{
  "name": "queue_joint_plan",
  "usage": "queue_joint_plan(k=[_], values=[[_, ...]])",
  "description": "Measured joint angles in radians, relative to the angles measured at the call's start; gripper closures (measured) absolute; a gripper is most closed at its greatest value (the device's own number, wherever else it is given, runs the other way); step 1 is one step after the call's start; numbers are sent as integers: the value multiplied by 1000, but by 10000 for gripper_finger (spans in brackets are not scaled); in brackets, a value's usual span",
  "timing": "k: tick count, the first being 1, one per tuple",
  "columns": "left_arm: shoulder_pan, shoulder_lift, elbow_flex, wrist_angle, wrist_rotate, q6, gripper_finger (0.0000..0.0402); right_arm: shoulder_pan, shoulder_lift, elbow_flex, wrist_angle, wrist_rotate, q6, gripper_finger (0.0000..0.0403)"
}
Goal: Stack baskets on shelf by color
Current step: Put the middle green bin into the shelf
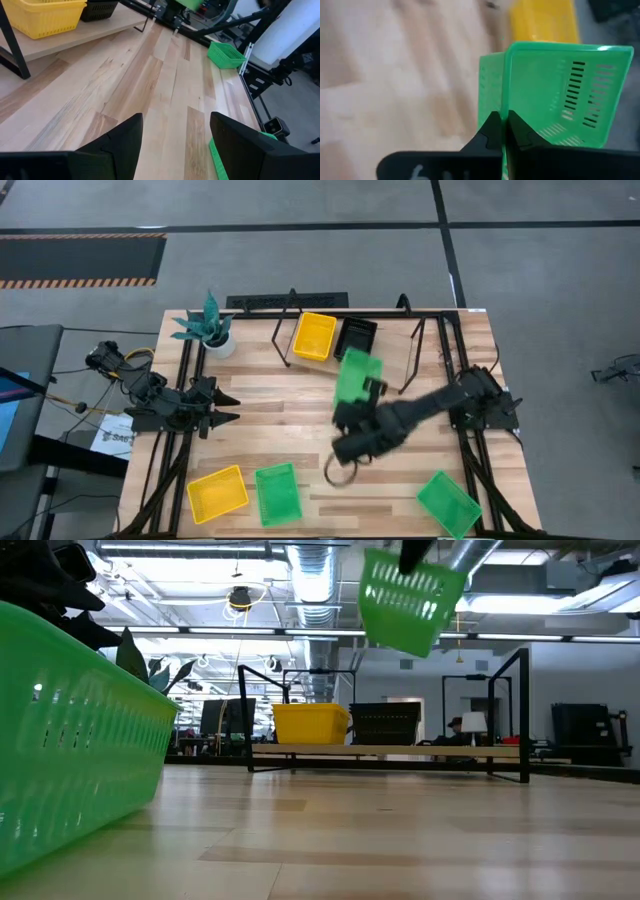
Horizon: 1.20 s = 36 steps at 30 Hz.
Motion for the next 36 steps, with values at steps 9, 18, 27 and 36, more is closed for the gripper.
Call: queue_joint_plan(k=[9, 18, 27, 36], values=[[0, 0, 0, -6, 0, 0, 181, -162, -28, -2, 1, 26, -229, 396], [0, 0, 0, -28, -10, 0, 181, -225, -182, -149, 1, 28, -228, 392], [0, 0, 0, -27, -24, 0, 181, -224, -408, -473, 106, 29, -133, 391], [0, 0, 0, -27, -24, -1, 181, -265, -474, -656, 215, 23, -157, 389]])
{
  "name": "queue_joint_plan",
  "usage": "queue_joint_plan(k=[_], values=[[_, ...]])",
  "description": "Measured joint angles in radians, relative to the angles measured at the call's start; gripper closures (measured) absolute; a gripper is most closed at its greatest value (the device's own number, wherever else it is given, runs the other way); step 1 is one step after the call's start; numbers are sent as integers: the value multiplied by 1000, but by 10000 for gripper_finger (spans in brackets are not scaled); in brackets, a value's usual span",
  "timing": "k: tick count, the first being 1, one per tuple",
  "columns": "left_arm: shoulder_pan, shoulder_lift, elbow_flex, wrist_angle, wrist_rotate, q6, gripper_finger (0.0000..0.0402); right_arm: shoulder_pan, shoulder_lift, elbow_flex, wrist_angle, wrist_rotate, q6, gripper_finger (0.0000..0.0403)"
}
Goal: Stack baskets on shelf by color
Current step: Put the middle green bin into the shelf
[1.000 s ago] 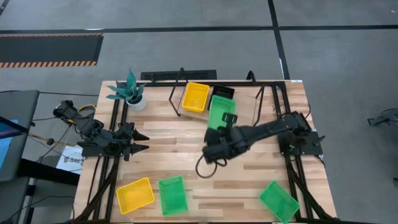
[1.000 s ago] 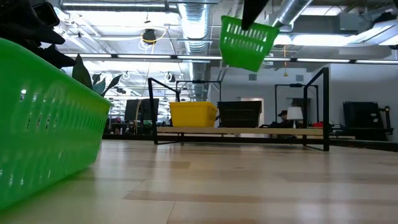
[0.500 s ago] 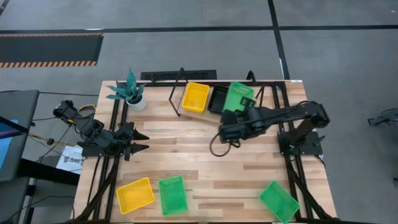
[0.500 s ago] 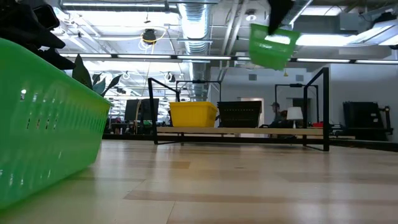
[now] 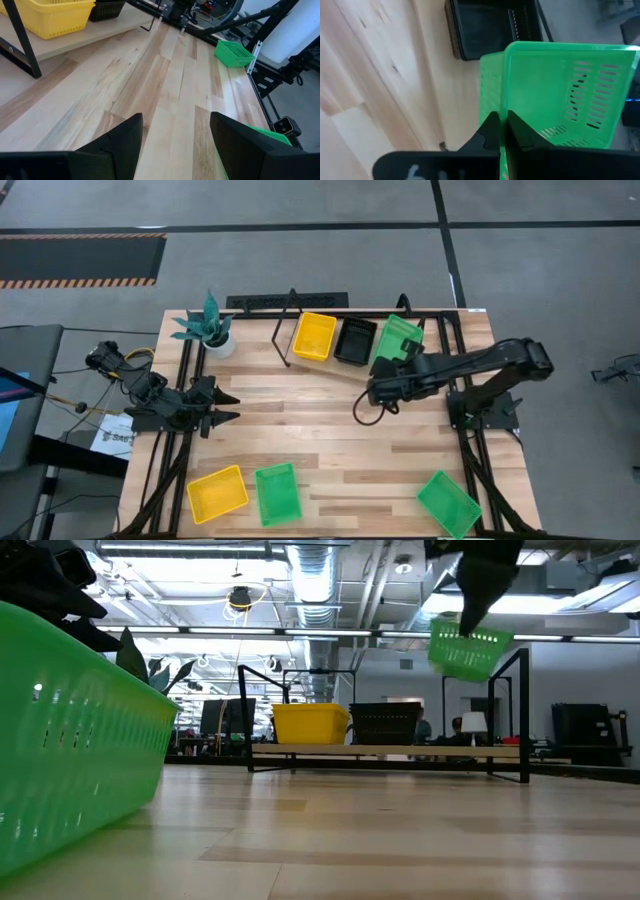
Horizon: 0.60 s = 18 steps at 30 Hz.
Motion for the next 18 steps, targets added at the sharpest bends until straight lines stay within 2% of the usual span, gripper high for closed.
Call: queue_joint_plan(k=[7, 13, 18], values=[[0, 0, 0, -15, -1, -18, 181, -49, 1, -84, 127, -60, -83, 385], [0, 0, 0, -21, -1, -19, 181, -71, 4, -102, 127, -68, -92, 385], [0, 0, 0, -21, -2, -19, 181, -77, 3, -130, 135, -120, -114, 386]])
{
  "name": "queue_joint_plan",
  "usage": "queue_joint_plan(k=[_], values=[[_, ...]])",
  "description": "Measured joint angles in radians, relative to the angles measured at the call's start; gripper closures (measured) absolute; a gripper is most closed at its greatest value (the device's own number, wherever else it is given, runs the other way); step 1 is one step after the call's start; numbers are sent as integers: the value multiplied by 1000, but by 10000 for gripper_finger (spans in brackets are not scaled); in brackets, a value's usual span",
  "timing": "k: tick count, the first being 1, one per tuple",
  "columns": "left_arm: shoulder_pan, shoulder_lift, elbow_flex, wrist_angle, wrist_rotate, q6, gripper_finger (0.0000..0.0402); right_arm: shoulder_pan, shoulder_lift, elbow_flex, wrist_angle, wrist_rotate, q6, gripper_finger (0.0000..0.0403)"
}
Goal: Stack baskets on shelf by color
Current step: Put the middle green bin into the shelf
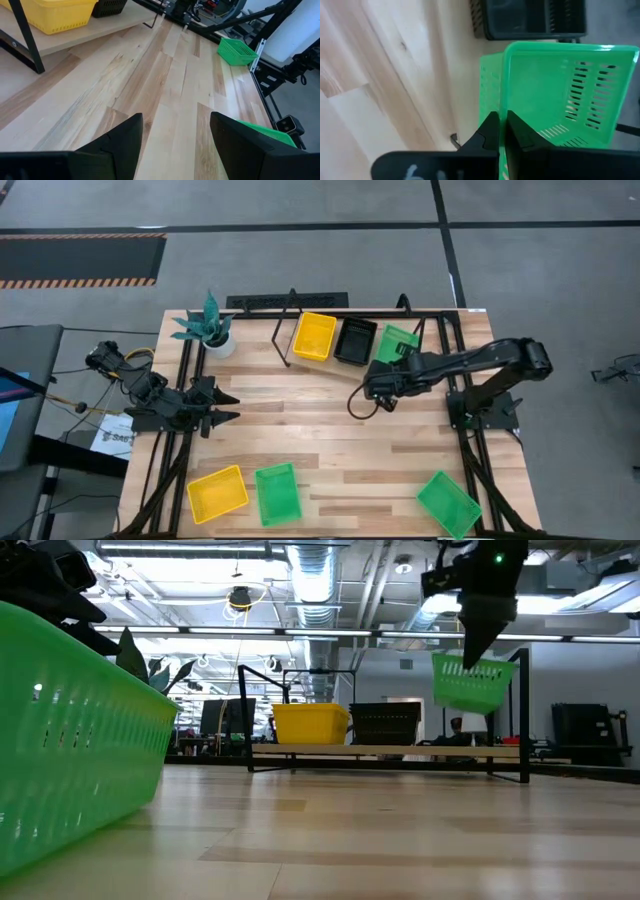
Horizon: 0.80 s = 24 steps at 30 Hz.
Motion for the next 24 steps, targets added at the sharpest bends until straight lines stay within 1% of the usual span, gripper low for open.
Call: queue_joint_plan(k=[12, 15, 24], values=[[0, 0, 0, 0, -1, 0, 181, -46, 0, -75, 68, -18, -63, 385], [0, 0, 0, 0, -2, 0, 181, -60, 0, -94, 81, -45, -84, 383], [0, 0, 0, 0, -2, -4, 181, -95, 0, -95, 129, -73, -159, 384]])
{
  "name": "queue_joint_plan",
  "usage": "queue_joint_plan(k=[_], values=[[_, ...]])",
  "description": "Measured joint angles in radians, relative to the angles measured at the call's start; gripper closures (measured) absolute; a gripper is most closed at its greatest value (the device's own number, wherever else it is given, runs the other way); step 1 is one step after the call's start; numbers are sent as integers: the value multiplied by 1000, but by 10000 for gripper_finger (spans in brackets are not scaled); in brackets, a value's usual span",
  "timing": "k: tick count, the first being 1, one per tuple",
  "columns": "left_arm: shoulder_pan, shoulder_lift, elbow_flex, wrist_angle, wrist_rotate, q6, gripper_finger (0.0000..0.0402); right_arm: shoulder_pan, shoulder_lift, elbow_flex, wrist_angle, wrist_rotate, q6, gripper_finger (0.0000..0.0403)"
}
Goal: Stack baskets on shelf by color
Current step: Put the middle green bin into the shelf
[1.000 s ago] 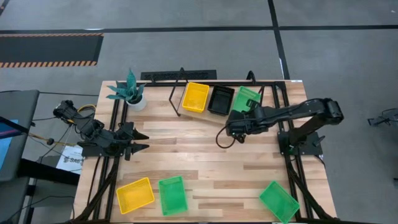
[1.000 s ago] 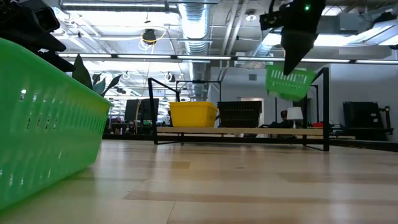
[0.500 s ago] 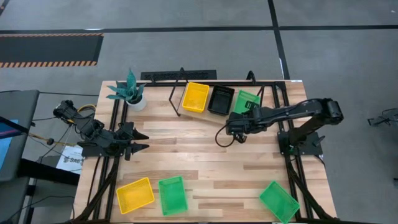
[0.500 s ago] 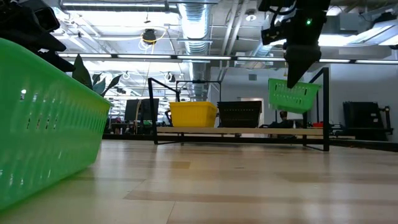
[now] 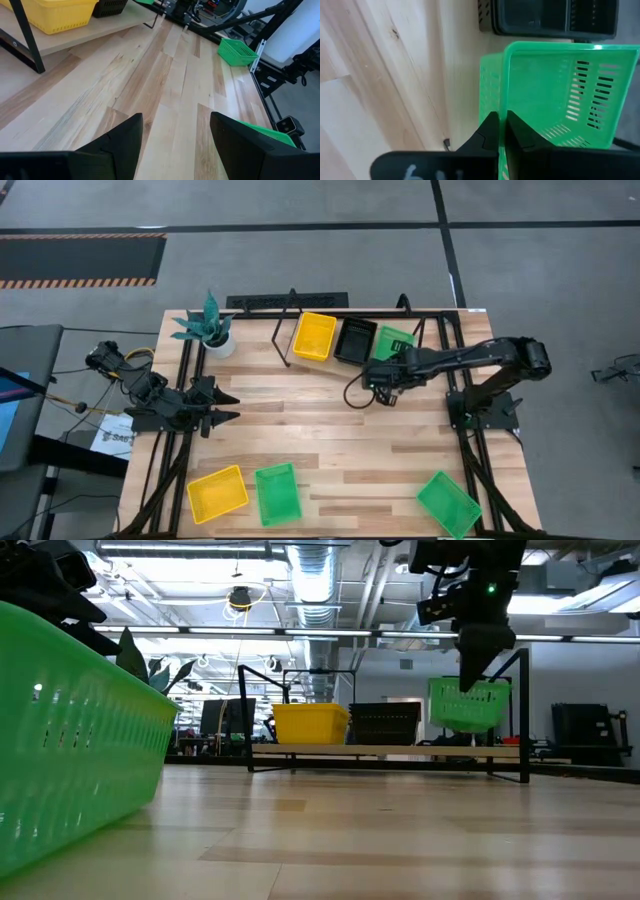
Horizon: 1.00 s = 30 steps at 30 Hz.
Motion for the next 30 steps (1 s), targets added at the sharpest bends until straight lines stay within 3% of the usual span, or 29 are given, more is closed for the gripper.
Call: queue_joint_plan(k=[8, 30], values=[[0, 0, 0, 0, -4, 0, 181, -46, 0, 0, 27, -67, -47, 382], [0, 0, 0, 0, -3, -3, 181, -102, 0, 0, 19, -101, -80, 363]])
